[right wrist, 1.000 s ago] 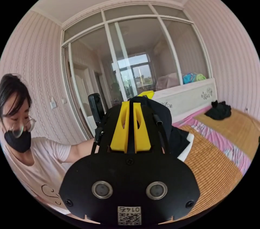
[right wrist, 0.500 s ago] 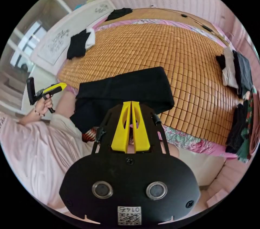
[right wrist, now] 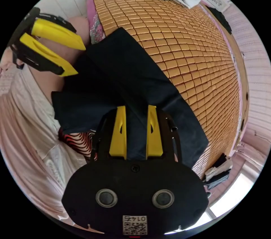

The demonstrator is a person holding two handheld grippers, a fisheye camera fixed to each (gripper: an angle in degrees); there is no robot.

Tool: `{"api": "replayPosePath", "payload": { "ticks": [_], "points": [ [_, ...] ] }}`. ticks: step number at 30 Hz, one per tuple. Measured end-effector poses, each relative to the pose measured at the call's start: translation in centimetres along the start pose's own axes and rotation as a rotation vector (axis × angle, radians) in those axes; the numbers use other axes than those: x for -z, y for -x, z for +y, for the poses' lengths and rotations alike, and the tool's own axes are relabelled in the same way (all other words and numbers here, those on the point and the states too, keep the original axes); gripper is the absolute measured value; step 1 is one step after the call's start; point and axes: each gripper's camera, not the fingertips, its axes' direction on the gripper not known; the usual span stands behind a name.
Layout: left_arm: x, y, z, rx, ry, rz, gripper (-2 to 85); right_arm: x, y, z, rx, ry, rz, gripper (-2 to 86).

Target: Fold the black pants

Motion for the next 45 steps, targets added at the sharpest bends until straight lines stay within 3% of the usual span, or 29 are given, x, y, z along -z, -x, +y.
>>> {"api": "replayPosePath", "payload": {
  "ticks": [5,12,18,20,26,32,36,38,40,43,45],
  "points": [
    [-1.2,0.3,-2.2,-0.027,0.071,-0.039,13.5,4.3,-4.6,5.8,-0.214,-0.167,-0.154,3.6],
    [-4.5,0.3,-4.5,-0.077,0.219,-0.065,12.7,9.1,-8.3,14.9,-0.454,-0.319,-0.090,2.9],
    [-6.6,0.0,-5.7,-0.166,0.348,-0.134,5.4,15.1,-11.9,26.7,-0.728,-0.542,-0.072,2.8],
    [-5.3,0.0,-5.6,-0.194,0.309,-0.122,3.7,18.7,-13.2,32.0,-0.821,-0.692,-0.050,2.8],
    [7.2,0.1,-6.5,-0.237,-0.044,0.007,0.5,26.9,-16.1,44.1,-0.963,-1.076,0.025,2.7],
    [22.5,1.1,-4.9,-0.243,-0.521,-0.125,0.4,28.1,-15.3,55.9,-1.110,-1.335,0.108,3.0],
    [30.7,4.5,0.7,-0.231,-0.739,-0.228,2.0,23.8,-14.4,59.9,-1.238,-1.217,0.115,3.8],
    [31.4,6.1,3.4,-0.238,-0.750,-0.314,3.1,18.4,-14.6,60.8,-1.324,-1.053,-0.036,5.1],
    [29.2,10.2,5.6,-0.109,-0.637,-0.351,4.6,13.7,-14.7,60.6,-1.375,-0.916,-0.179,6.1],
    [21.7,16.7,7.6,0.124,-0.472,-0.324,4.0,8.1,-13.7,59.6,-1.492,-0.641,-0.171,6.8],
    [17.3,20.6,9.0,0.294,-0.354,-0.247,4.6,6.4,-13.5,59.6,-1.532,-0.619,-0.249,7.3]
  ]
}}
